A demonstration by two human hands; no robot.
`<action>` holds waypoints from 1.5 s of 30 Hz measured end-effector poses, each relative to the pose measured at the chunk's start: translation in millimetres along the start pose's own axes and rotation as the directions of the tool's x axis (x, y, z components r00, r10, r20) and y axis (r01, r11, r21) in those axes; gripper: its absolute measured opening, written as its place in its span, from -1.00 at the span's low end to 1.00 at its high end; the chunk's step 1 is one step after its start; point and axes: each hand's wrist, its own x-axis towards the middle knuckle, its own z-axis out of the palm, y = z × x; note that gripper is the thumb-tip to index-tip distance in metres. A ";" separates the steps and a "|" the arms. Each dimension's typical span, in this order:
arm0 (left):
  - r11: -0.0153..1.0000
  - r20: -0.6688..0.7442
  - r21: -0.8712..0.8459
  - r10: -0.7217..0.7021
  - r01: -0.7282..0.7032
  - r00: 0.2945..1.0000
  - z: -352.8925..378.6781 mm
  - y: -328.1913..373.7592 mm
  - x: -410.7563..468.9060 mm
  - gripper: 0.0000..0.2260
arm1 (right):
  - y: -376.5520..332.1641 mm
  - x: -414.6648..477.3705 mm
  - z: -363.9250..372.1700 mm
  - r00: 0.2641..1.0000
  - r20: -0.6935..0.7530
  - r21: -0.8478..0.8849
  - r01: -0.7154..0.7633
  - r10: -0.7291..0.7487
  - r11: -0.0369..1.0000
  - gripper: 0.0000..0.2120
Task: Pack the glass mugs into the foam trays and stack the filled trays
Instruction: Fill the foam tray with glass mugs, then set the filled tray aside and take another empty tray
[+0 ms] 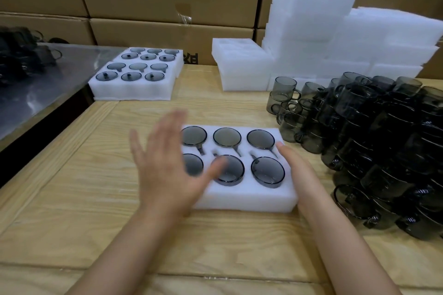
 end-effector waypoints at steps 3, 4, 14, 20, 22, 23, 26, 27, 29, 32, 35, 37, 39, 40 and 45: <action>0.681 0.384 -0.248 -0.584 0.689 0.715 -8.1 -33.1 19.4 -0.24 | -3.2 2.4 -1.6 0.999 -0.027 -0.151 -0.042 0.038 0.988 -0.38; 0.590 0.515 -0.246 -0.593 0.769 0.619 -7.2 -40.1 21.3 -0.29 | -4.2 2.0 -2.1 0.998 -0.024 -0.170 -0.054 0.051 0.984 -0.32; -0.035 0.624 -0.751 -0.364 0.659 0.692 8.3 -45.2 19.2 -0.47 | -6.0 0.7 3.8 0.996 0.082 0.286 -0.008 -0.016 0.958 -0.74; -0.452 0.692 -0.702 -0.252 0.550 0.676 7.1 -41.1 14.3 -0.32 | -8.5 4.3 18.4 0.996 0.074 0.597 -0.079 0.043 0.798 -0.71; -0.509 0.705 -0.677 -0.243 0.531 0.666 12.9 -26.8 9.0 -0.35 | -12.2 8.8 28.6 0.999 0.047 0.632 -0.043 0.017 0.774 -0.69; -0.472 0.716 -0.673 -0.220 0.570 0.663 15.6 -16.2 7.6 -0.35 | -14.9 11.9 34.6 0.999 0.027 0.641 -0.003 -0.019 0.768 -0.69; -0.418 0.713 -0.695 -0.294 0.585 0.637 23.9 13.0 13.4 -0.23 | -23.1 21.6 57.4 0.987 0.006 0.636 0.122 -0.163 0.762 -0.69; -0.423 0.682 -0.729 -0.392 0.538 0.617 25.2 18.8 19.1 -0.28 | -24.5 25.0 66.4 0.981 0.009 0.618 0.146 -0.192 0.773 -0.68; -0.446 0.614 -0.789 -0.575 0.422 0.540 29.3 19.9 34.4 -0.44 | -27.1 34.2 83.6 0.978 -0.015 0.584 0.177 -0.207 0.792 -0.64; -0.444 0.558 -0.829 -0.687 0.339 0.466 34.3 10.2 59.0 -0.52 | -28.4 51.9 103.2 0.977 -0.097 0.531 0.213 -0.191 0.820 -0.60; -0.355 0.496 -0.864 -0.721 0.357 0.484 34.2 -5.7 90.1 -0.56 | -13.4 63.0 119.5 0.954 -0.229 0.246 0.247 -0.191 0.937 -0.62; -0.334 0.477 -0.875 -0.718 0.350 0.507 35.0 -21.6 122.1 -0.51 | 3.9 64.3 129.9 0.898 -0.248 -0.241 0.307 -0.364 0.921 -0.65; -0.356 0.494 -0.867 -0.710 0.348 0.503 39.3 -39.7 159.2 -0.44 | 16.5 61.0 141.1 0.845 0.046 -0.670 0.422 -0.533 0.611 -0.65; -0.375 0.511 -0.857 -0.706 0.353 0.490 41.5 -49.8 178.4 -0.41 | 18.4 57.3 145.3 0.820 0.191 -0.743 0.481 -0.540 0.466 -0.63; -0.444 0.568 -0.820 -0.706 0.362 0.423 55.0 -99.9 260.6 -0.42 | 12.9 49.7 148.4 0.780 0.308 -0.803 0.520 -0.544 0.291 -0.63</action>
